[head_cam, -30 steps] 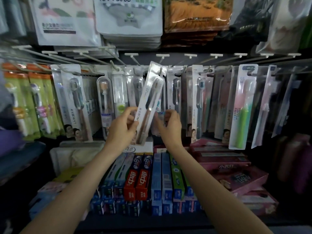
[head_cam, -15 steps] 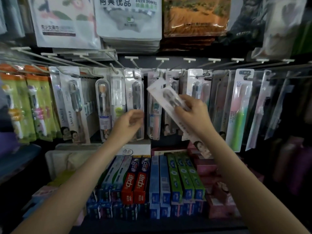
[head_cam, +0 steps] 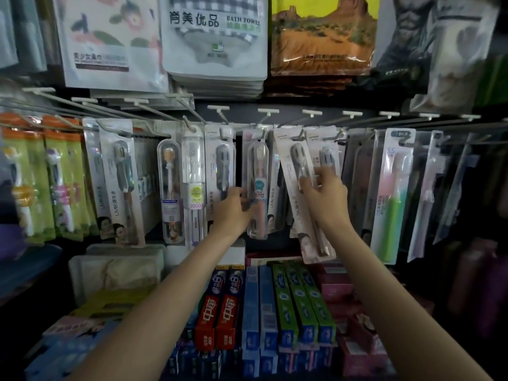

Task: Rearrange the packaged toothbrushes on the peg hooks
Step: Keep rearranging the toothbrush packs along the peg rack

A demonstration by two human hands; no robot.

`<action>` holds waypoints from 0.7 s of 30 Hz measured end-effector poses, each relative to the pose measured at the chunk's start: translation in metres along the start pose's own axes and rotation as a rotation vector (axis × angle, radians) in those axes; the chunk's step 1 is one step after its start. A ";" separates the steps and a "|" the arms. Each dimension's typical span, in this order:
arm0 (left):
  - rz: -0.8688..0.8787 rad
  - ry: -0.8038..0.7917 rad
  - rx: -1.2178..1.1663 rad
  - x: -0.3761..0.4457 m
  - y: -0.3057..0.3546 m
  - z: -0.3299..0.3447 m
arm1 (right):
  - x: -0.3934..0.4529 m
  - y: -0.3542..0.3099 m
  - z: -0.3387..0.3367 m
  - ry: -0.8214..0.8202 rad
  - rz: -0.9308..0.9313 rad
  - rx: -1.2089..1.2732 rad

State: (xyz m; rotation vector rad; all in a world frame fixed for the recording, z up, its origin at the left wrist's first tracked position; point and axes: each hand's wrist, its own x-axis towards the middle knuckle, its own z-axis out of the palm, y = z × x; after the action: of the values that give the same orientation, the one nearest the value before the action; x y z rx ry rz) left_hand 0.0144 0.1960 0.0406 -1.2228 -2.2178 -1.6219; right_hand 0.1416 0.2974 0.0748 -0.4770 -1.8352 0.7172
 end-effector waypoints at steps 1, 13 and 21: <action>0.000 0.010 0.008 0.000 0.000 0.001 | -0.004 0.004 0.001 0.008 -0.008 -0.024; 0.398 0.380 0.258 -0.026 -0.009 -0.048 | -0.012 -0.003 0.074 -0.098 -0.259 -0.135; 0.140 0.459 0.167 -0.030 -0.034 -0.069 | -0.008 -0.004 0.087 -0.087 -0.074 -0.049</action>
State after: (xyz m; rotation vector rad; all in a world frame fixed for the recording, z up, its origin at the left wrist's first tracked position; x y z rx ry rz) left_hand -0.0119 0.1189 0.0273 -0.8376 -1.8912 -1.4514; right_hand 0.0630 0.2674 0.0494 -0.4135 -1.9451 0.6529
